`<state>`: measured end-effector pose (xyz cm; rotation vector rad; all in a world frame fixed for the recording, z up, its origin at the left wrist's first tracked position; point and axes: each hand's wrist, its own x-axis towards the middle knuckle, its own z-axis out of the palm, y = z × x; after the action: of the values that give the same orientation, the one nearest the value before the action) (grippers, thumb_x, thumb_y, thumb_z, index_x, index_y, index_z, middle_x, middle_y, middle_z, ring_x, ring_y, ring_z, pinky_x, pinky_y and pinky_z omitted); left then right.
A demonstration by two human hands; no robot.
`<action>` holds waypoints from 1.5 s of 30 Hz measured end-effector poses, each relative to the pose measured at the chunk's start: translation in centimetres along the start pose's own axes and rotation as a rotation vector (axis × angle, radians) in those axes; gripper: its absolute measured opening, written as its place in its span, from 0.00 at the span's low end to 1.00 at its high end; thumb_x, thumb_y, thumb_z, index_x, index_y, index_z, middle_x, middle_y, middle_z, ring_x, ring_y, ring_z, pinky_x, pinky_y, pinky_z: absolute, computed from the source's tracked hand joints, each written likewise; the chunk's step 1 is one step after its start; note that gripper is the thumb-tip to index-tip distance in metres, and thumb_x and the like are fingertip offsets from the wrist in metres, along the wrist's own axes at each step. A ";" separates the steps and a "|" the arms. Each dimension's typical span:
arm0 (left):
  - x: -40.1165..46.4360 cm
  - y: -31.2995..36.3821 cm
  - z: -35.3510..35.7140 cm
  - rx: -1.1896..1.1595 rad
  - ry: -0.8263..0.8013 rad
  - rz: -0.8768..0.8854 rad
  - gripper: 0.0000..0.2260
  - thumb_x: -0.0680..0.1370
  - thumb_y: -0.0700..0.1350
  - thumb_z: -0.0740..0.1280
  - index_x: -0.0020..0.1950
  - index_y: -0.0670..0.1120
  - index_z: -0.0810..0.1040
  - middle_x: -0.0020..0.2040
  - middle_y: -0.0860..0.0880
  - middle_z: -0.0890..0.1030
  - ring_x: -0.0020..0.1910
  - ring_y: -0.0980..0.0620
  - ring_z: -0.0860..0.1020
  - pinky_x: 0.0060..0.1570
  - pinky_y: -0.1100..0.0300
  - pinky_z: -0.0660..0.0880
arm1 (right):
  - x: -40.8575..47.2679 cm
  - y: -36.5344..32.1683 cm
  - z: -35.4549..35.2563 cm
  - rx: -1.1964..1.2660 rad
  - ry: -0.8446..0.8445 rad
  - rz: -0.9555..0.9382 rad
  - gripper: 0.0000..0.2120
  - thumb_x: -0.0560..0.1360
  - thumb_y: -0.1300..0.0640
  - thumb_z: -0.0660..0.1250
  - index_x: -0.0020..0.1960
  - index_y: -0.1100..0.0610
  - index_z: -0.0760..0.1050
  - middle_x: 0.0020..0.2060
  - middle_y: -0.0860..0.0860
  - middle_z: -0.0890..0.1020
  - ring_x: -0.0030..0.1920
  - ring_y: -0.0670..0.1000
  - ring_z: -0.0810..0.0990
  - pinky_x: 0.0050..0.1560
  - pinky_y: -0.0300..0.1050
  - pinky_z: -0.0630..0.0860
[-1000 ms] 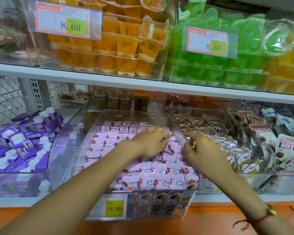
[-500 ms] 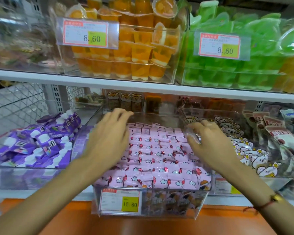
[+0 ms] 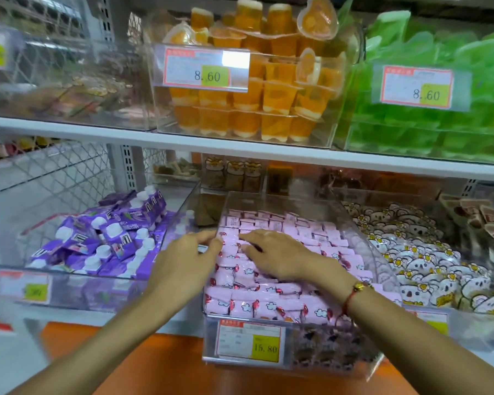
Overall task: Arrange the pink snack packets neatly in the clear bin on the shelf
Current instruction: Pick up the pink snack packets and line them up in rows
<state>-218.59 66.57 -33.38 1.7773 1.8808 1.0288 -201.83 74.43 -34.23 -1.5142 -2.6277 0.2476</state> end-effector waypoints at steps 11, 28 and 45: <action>0.5 -1.4 0.0 -0.150 -0.019 0.083 0.15 0.79 0.52 0.60 0.66 0.60 0.71 0.61 0.58 0.75 0.50 0.58 0.76 0.57 0.53 0.73 | 4.7 -0.3 -1.5 0.203 0.259 0.133 0.08 0.76 0.53 0.64 0.44 0.55 0.80 0.40 0.50 0.83 0.39 0.51 0.79 0.44 0.48 0.78; 0.6 -1.6 0.1 -0.226 -0.004 0.114 0.12 0.78 0.51 0.62 0.61 0.61 0.73 0.57 0.60 0.77 0.49 0.62 0.76 0.55 0.55 0.73 | 6.3 -1.3 -2.4 0.803 0.615 0.262 0.04 0.80 0.55 0.58 0.50 0.51 0.71 0.47 0.55 0.79 0.40 0.53 0.79 0.40 0.47 0.76; 1.0 -0.1 -2.5 -0.174 0.195 0.667 0.15 0.72 0.52 0.70 0.58 0.56 0.79 0.55 0.61 0.80 0.49 0.63 0.78 0.47 0.64 0.77 | -4.3 -2.9 -4.9 1.809 0.271 0.369 0.09 0.80 0.58 0.59 0.50 0.61 0.76 0.38 0.57 0.85 0.37 0.53 0.85 0.33 0.39 0.81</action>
<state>-220.54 66.93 -31.60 2.3181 1.2370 1.5804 -201.28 69.75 -28.87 -0.9750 -0.8825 1.6174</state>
